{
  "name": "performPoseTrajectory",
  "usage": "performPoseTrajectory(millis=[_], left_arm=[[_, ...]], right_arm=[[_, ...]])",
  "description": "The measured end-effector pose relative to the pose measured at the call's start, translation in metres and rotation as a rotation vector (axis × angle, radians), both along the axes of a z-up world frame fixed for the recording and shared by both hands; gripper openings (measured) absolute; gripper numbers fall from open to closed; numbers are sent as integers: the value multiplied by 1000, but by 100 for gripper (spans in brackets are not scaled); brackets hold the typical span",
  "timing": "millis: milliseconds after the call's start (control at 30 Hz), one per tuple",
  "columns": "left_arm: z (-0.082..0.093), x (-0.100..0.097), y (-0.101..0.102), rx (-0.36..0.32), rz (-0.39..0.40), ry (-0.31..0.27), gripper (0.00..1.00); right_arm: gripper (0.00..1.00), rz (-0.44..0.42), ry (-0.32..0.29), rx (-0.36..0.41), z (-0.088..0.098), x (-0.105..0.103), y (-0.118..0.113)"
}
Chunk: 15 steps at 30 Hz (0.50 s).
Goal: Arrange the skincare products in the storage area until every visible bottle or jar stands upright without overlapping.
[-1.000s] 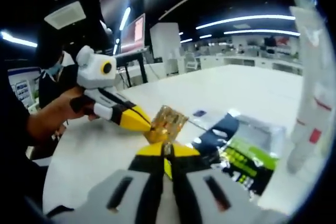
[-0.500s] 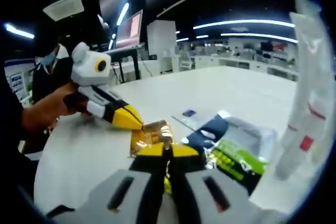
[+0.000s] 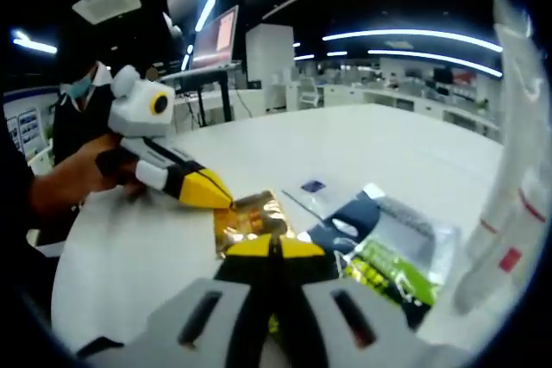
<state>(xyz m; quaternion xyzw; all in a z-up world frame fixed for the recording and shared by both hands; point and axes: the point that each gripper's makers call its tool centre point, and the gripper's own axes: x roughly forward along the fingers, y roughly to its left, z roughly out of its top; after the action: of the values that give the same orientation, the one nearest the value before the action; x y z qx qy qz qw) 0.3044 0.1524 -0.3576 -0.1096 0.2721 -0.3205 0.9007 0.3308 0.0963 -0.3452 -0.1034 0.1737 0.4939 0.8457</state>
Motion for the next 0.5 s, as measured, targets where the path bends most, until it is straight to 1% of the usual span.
performPoseTrajectory(millis=[233, 400, 500], left_arm=[[1, 3, 4, -21, 62, 11, 0], [2, 4, 4, -32, 86, 20, 0], [3, 3, 1, -39, 90, 28, 0]], right_arm=[[0, 4, -35, -36, 0, 9, 4], [0, 6, -55, -47, 0, 10, 5], [0, 4, -79, -60, 1, 12, 4]])
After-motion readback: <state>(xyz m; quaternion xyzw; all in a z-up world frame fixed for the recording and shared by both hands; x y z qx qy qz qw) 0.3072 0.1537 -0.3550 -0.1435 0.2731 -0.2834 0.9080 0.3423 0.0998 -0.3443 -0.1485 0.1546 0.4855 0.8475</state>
